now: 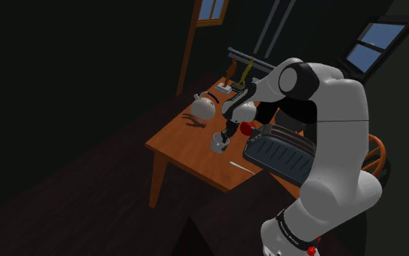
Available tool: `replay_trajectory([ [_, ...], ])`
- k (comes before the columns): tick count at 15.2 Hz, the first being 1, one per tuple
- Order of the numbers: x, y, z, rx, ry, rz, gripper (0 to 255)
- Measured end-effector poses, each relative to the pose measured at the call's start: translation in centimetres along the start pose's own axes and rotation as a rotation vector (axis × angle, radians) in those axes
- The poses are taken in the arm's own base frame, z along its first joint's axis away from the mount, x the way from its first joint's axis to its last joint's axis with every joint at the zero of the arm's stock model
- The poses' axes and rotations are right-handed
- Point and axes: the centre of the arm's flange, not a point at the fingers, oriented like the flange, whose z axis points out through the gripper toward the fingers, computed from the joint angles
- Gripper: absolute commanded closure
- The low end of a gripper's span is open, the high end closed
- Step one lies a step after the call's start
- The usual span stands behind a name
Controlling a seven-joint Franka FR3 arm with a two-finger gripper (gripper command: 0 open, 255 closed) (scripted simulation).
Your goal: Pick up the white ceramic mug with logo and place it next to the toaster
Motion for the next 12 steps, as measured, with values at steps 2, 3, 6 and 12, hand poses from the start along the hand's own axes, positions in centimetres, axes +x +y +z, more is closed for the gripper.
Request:
replay_trajectory([
  [2,0.0,0.0,0.0,0.0,0.0,0.0,0],
  [3,0.0,0.0,0.0,0.0,0.0,0.0,0],
  [6,0.0,0.0,0.0,0.0,0.0,0.0,0],
  [12,0.0,0.0,-4.6,0.0,0.001,0.0,0],
])
